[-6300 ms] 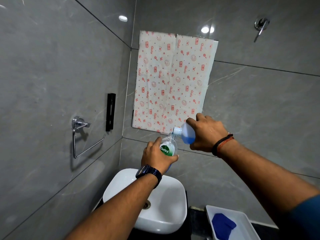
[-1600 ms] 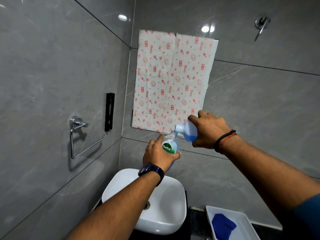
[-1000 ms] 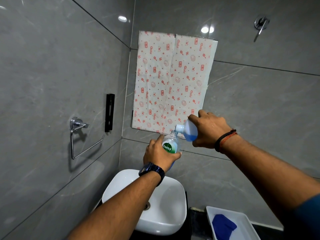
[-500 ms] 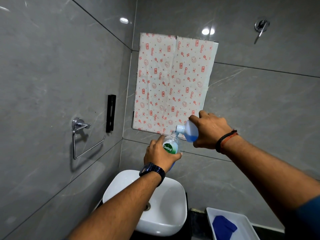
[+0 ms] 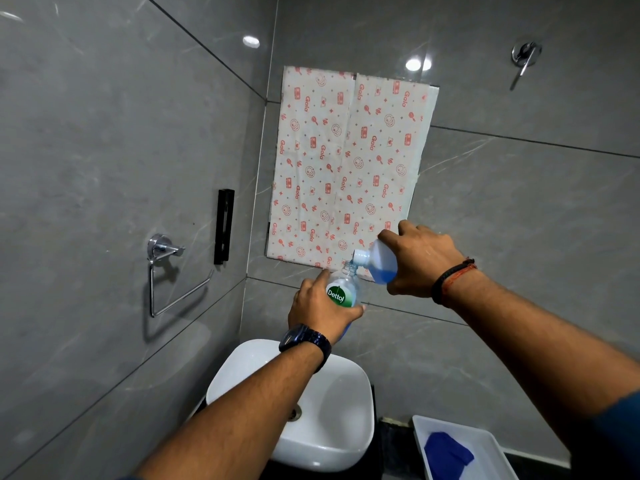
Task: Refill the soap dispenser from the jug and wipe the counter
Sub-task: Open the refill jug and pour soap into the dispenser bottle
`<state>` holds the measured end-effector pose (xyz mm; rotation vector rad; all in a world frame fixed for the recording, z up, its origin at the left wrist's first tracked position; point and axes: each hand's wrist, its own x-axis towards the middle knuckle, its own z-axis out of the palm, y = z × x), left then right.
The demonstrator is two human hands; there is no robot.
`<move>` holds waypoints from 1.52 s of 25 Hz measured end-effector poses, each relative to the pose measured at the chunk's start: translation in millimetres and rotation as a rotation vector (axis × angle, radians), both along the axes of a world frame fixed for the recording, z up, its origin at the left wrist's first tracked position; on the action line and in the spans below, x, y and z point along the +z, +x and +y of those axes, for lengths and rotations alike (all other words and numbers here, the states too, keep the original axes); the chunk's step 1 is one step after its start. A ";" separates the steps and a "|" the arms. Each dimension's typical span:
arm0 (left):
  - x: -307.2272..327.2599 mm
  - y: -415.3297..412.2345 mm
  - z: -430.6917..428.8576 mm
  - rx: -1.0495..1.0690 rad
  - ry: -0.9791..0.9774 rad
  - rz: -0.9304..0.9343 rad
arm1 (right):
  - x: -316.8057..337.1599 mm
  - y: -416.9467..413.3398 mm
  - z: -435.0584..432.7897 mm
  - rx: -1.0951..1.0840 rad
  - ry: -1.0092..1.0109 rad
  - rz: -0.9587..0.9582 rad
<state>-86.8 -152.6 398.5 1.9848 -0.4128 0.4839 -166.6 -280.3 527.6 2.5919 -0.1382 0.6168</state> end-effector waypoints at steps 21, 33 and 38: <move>-0.1 0.9 0.0 -0.001 -0.003 0.006 | -0.7 2.5 -1.4 -0.009 -0.003 -0.002; -0.6 2.0 -0.2 0.000 -0.002 0.010 | -1.3 4.1 -2.0 -0.008 -0.008 0.003; -1.0 1.8 -0.3 0.002 0.004 0.006 | 0.0 3.3 -1.9 0.003 -0.005 -0.004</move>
